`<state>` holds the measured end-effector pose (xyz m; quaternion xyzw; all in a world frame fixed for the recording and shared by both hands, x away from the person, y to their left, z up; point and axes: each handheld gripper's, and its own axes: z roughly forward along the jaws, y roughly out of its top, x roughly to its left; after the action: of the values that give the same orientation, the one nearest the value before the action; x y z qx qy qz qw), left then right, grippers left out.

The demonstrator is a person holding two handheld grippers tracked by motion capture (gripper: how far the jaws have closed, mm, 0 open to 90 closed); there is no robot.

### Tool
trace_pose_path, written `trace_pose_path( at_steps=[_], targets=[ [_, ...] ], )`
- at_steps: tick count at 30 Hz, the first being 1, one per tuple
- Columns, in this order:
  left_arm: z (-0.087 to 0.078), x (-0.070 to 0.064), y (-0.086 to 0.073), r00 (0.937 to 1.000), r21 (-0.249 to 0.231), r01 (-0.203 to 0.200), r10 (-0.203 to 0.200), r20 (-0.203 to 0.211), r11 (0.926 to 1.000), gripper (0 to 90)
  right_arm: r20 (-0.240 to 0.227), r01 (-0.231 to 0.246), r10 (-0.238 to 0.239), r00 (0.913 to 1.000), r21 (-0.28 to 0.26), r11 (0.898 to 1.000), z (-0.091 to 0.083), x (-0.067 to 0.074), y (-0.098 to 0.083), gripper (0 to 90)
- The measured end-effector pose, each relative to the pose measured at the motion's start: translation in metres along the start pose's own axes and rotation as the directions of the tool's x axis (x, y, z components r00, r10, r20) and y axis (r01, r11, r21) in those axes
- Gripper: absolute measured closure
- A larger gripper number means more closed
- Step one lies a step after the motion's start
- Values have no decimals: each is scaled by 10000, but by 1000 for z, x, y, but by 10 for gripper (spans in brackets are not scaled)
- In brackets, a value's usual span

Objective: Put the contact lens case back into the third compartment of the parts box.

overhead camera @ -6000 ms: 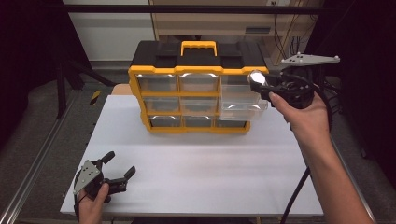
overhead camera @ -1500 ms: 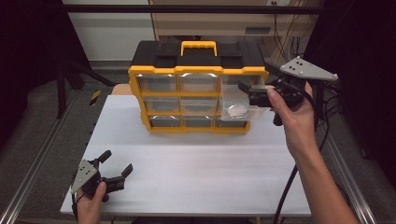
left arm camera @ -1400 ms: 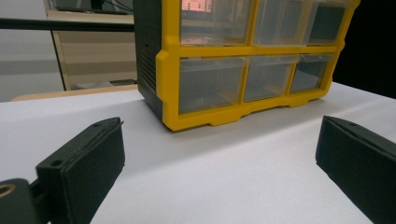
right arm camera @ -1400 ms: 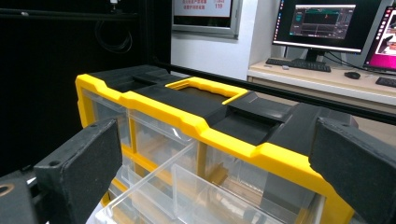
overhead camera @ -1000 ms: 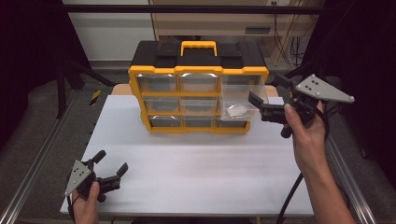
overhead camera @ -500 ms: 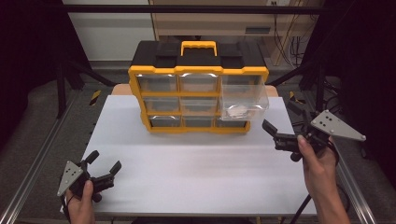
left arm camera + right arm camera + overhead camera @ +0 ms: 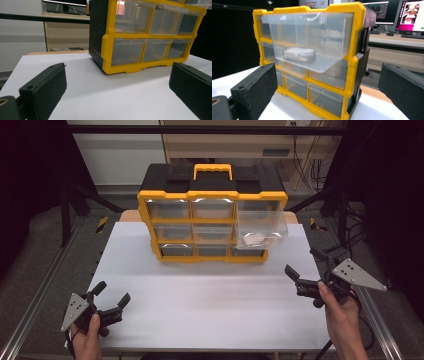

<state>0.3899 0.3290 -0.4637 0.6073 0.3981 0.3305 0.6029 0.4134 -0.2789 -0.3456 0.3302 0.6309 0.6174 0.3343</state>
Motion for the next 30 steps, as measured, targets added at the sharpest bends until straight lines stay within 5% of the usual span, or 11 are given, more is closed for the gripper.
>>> trace_pose_path(
  at_steps=[14,30],
  targets=[
    [-6,0,0,10000,-108,29,-28,81,9999,9,-82,-172,178,9998,682,9975,0,0,-45,27],
    [0,-8,-1,9981,-111,16,-9,622,9999,9,-425,-706,770,9961,1363,9882,9,12,-100,30]
  ],
)
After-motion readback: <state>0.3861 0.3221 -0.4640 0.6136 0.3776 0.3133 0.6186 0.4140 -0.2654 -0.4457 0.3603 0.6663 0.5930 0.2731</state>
